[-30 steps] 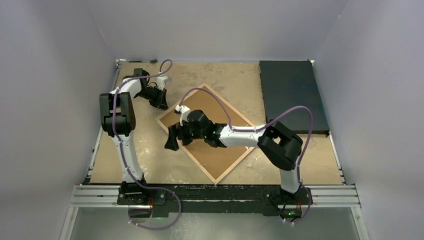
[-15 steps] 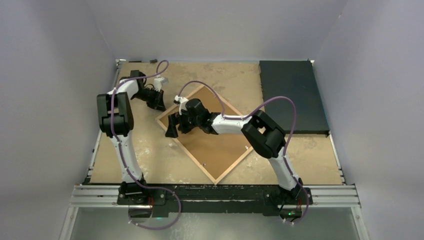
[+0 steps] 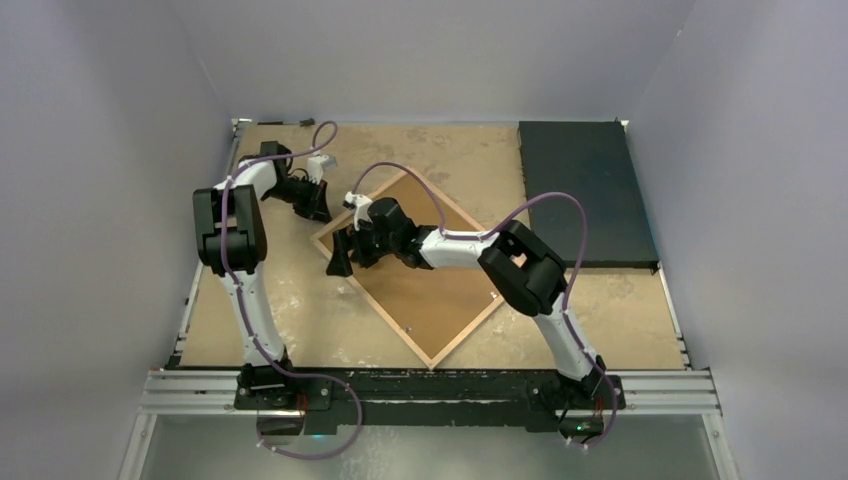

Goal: Put the photo into the frame

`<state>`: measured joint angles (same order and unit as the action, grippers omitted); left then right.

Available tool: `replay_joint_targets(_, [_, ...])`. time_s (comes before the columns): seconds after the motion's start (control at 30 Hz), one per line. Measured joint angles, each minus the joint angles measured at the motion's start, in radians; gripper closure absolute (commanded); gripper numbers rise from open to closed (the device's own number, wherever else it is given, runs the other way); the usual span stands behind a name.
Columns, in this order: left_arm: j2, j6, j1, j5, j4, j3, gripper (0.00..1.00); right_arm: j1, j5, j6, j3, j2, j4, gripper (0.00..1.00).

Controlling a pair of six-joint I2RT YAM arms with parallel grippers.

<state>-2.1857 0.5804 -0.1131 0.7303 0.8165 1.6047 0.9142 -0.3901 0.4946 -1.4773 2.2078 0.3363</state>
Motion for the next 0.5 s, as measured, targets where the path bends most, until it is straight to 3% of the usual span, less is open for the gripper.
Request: replay_joint_targets(0.5, [0.0,0.001,0.0,0.001,0.0,0.0,1.0,0.009,-0.015,0.032,0.019,0.01,0.067,0.07])
